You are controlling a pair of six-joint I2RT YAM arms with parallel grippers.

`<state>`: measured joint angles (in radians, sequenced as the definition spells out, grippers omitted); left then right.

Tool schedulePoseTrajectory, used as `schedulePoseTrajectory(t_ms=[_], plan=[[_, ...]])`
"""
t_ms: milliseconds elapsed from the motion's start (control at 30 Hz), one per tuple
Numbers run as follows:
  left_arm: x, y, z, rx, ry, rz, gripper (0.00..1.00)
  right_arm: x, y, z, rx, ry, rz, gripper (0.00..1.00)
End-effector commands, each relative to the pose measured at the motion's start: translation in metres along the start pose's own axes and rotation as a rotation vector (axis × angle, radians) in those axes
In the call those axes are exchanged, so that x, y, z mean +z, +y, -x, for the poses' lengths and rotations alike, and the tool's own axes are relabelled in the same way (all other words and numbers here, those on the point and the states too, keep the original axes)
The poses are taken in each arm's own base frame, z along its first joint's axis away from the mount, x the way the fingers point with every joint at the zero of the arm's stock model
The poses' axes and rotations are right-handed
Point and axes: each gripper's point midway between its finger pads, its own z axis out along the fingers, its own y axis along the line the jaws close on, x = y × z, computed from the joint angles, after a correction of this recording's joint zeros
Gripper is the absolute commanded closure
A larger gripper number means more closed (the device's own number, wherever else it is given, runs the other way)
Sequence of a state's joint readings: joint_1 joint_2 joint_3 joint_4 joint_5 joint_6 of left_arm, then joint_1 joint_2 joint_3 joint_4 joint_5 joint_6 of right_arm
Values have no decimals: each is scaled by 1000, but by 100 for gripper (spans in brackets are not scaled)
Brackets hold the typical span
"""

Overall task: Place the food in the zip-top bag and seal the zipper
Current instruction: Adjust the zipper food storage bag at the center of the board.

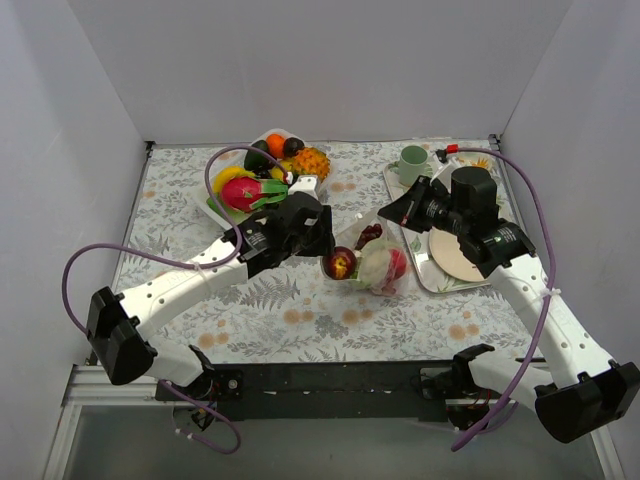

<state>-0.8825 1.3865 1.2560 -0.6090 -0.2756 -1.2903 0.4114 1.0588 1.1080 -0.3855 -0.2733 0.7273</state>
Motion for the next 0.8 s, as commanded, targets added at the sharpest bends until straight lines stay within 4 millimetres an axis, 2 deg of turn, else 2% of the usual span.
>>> schedulePoseTrajectory(t_ms=[0, 433, 533, 667, 767], plan=[[5, -8, 9, -35, -27, -46, 51, -14, 37, 24, -39, -94, 147, 99], [33, -14, -1, -26, 13, -71, 51, -14, 38, 22, -33, -86, 157, 99], [36, -14, -6, -23, 31, -77, 54, -14, 36, 22, -35, -87, 148, 99], [31, -16, -8, -37, 24, -111, 58, -15, 36, 23, -41, -95, 142, 99], [34, -15, -14, -37, 41, -106, 64, -13, 35, 22, -41, -89, 146, 99]])
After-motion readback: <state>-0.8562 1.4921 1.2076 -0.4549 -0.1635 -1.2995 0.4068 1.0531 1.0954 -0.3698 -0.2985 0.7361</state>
